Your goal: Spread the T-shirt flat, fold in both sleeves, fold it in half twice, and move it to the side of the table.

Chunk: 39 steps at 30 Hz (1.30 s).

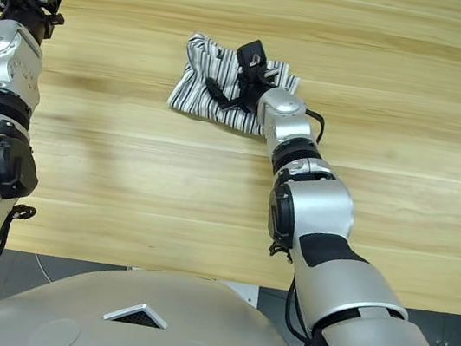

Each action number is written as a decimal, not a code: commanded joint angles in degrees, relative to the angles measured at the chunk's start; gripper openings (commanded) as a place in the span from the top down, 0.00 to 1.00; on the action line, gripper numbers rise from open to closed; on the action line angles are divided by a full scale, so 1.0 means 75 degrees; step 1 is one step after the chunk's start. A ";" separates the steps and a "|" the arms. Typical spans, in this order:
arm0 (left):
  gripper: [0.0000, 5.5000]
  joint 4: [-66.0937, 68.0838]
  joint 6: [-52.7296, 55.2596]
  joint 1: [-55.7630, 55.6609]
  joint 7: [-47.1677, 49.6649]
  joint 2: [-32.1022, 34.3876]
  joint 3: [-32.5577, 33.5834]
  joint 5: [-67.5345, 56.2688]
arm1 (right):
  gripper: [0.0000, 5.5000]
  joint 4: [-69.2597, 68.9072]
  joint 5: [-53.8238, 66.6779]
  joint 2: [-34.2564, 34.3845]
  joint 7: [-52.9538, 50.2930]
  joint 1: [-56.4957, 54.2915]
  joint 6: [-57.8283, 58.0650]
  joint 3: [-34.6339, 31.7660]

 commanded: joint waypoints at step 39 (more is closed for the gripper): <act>0.53 0.1556 -0.3560 0.0403 0.4213 -0.1246 -0.1746 0.3144 | 0.01 0.0181 -0.1436 -0.0670 -0.4043 0.1258 -0.3993 -0.0230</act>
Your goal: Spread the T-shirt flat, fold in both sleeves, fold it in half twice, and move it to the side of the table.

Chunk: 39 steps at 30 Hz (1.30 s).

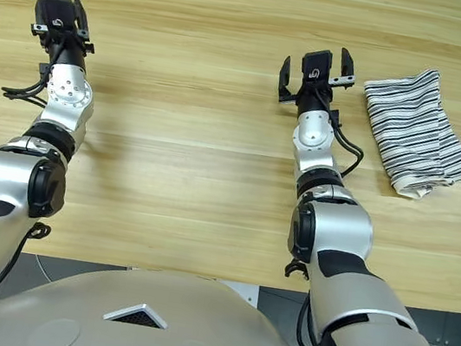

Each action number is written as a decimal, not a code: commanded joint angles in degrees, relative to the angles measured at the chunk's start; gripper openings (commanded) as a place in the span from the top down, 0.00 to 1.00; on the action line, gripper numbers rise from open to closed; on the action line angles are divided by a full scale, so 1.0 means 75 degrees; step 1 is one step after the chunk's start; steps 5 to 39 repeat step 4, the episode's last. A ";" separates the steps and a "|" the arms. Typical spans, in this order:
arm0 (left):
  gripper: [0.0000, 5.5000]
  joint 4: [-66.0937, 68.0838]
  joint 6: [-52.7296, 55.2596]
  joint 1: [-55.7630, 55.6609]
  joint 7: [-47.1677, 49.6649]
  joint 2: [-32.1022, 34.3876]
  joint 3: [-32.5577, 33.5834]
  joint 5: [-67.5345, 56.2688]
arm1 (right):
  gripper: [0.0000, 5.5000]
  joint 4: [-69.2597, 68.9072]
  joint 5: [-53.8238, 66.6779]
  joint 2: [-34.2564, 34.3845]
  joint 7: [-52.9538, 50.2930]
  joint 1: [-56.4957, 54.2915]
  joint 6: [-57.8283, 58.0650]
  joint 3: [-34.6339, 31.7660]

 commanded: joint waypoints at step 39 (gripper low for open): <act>0.53 0.0067 0.0316 -0.0195 -0.0121 -0.0167 -0.0123 0.0155 | 0.12 -0.0054 0.0158 -0.0093 0.0389 0.0180 -0.0286 -0.0101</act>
